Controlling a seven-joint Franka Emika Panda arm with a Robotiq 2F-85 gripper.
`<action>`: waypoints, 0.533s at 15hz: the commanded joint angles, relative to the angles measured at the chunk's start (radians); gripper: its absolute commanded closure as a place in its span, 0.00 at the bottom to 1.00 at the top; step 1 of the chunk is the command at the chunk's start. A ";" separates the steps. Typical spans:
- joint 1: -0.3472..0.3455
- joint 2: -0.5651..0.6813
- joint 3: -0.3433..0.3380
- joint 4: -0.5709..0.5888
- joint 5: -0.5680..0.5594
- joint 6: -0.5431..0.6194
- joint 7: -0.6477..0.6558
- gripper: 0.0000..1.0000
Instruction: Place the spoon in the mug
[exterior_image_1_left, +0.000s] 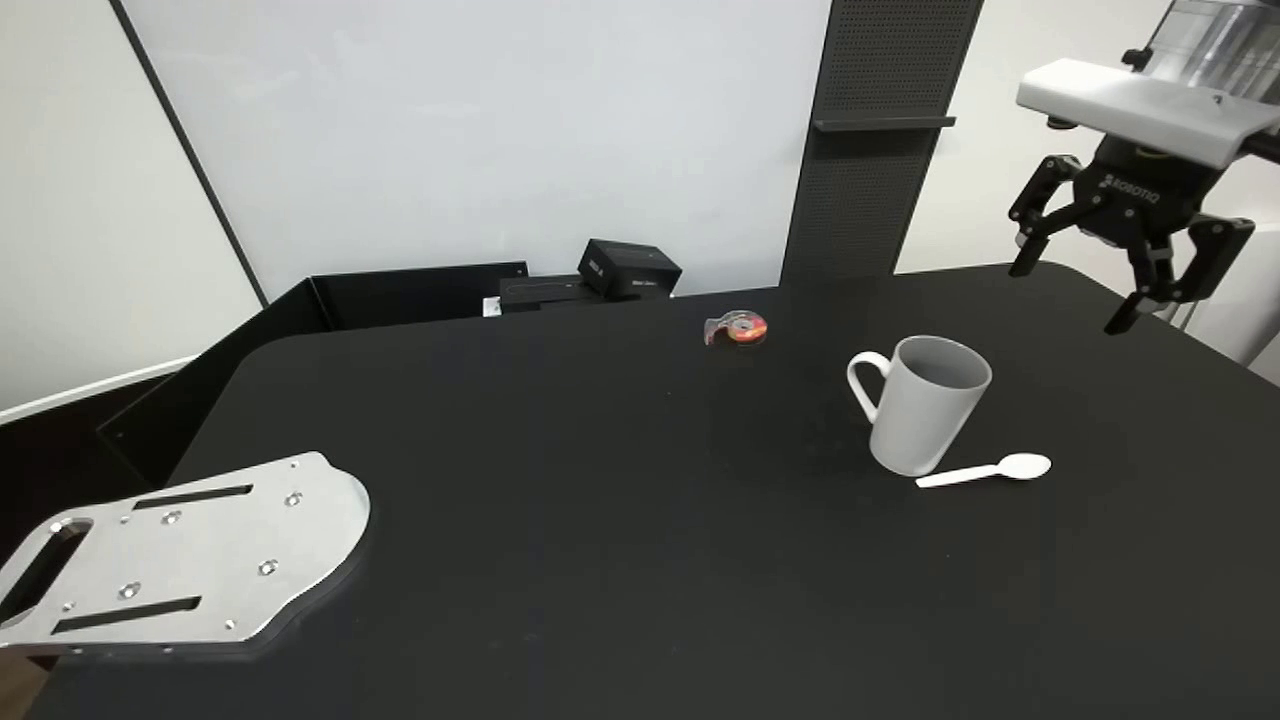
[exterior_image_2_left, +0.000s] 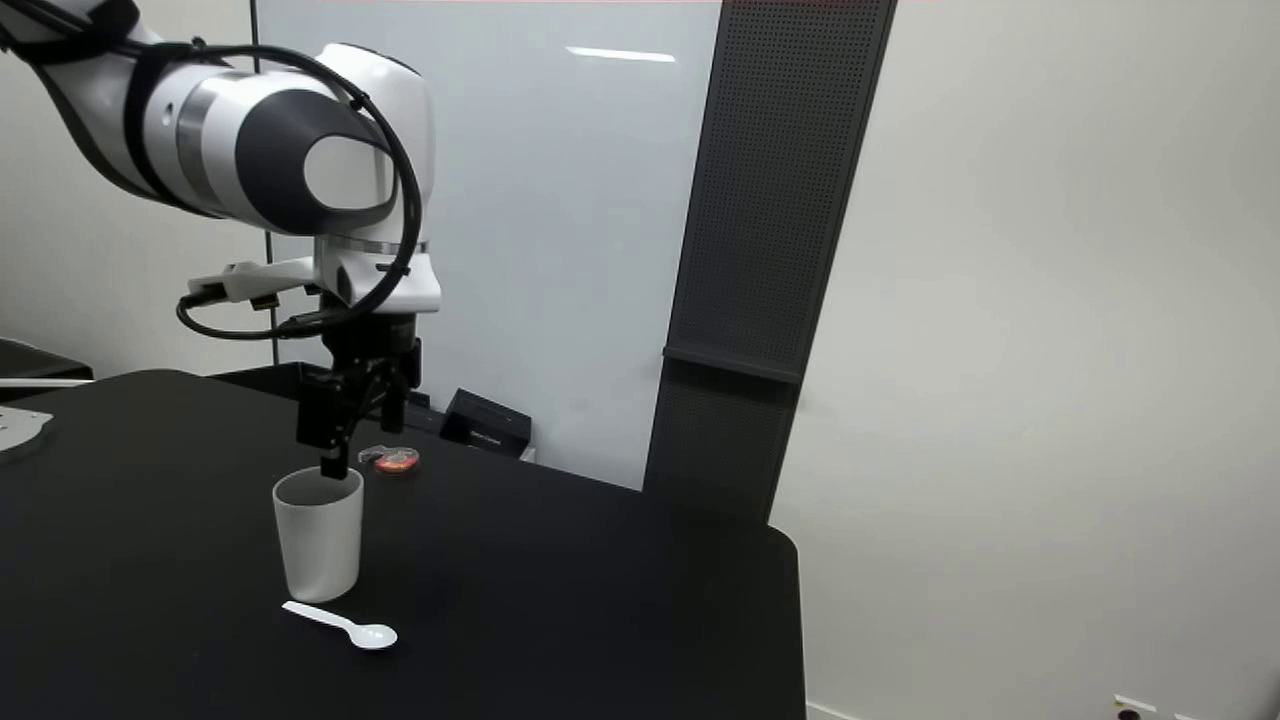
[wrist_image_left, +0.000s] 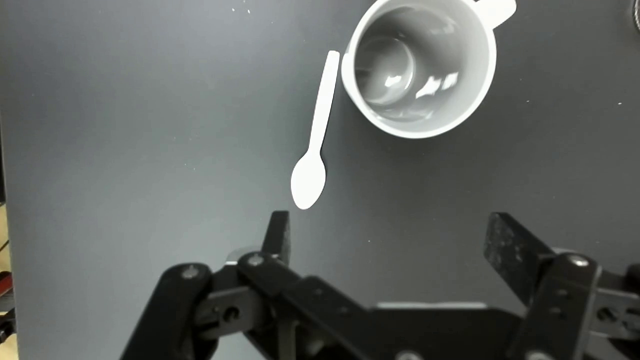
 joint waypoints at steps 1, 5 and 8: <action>0.017 0.000 -0.017 0.002 0.005 -0.003 -0.004 0.00; 0.019 0.020 -0.024 -0.001 0.001 0.038 0.007 0.00; 0.022 0.051 -0.029 0.007 0.003 0.062 0.012 0.00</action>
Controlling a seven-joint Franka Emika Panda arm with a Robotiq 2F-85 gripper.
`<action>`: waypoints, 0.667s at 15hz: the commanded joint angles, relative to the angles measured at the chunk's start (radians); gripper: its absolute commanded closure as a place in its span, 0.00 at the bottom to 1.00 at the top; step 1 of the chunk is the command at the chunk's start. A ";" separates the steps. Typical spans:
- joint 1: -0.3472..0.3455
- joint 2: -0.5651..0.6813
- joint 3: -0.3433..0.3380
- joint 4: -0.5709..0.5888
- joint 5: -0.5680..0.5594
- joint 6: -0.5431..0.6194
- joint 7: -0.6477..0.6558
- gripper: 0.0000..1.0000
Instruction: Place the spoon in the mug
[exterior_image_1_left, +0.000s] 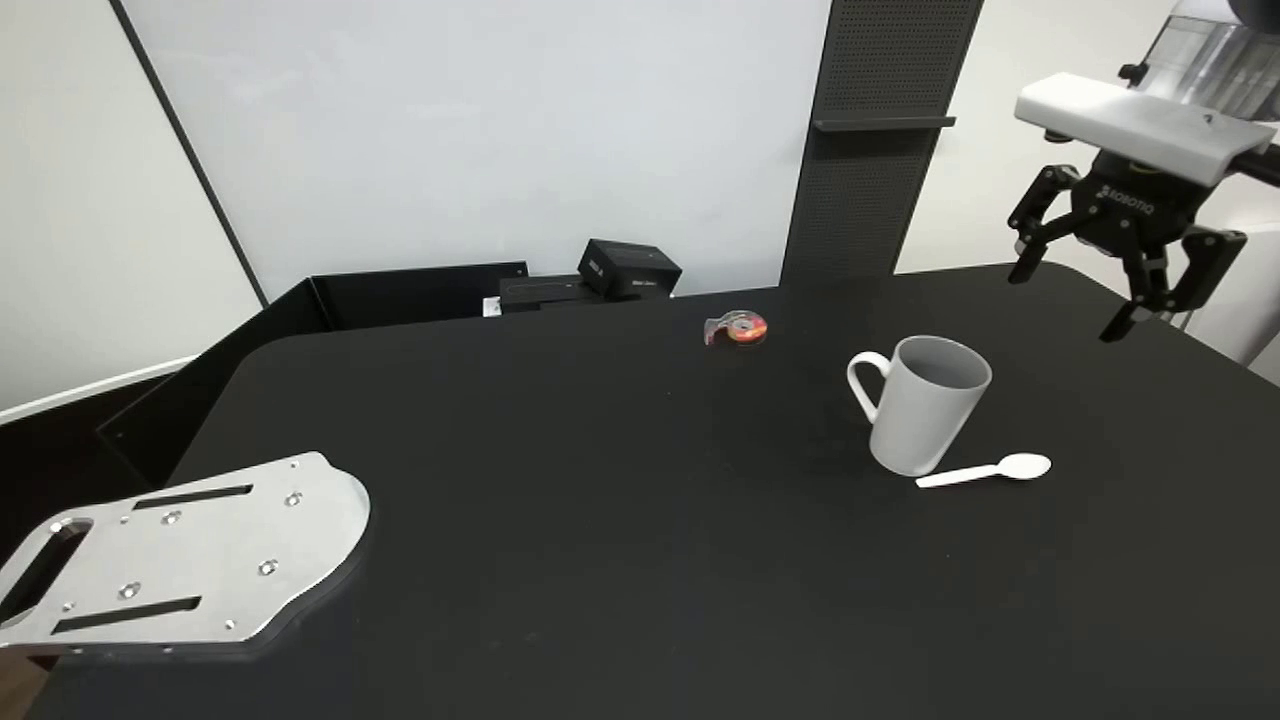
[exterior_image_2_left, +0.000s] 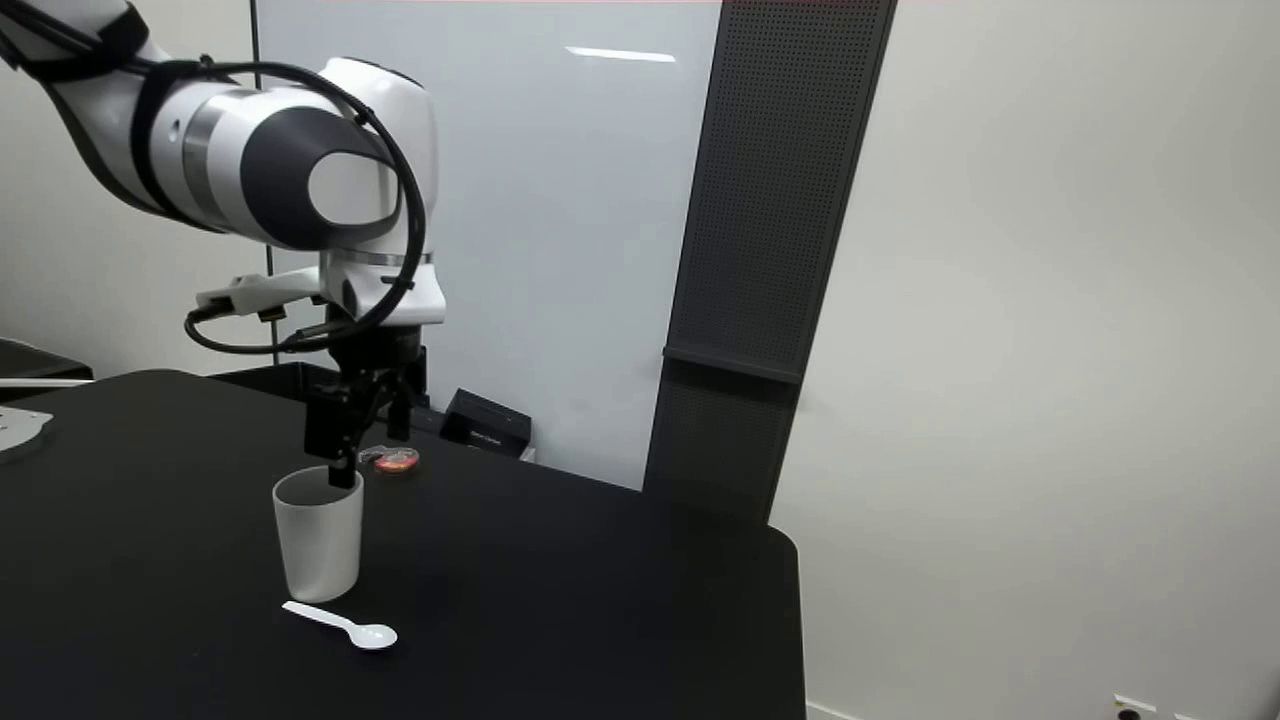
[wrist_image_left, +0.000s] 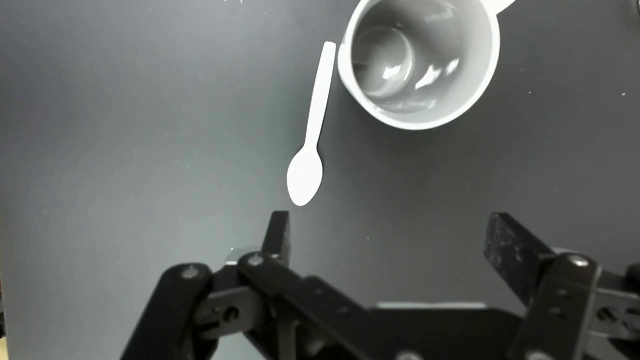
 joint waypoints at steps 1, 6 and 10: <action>0.021 0.046 -0.020 0.014 0.006 0.039 0.011 0.00; 0.034 0.110 -0.028 0.027 0.012 0.065 0.019 0.00; 0.044 0.151 -0.040 0.031 0.011 0.080 0.023 0.00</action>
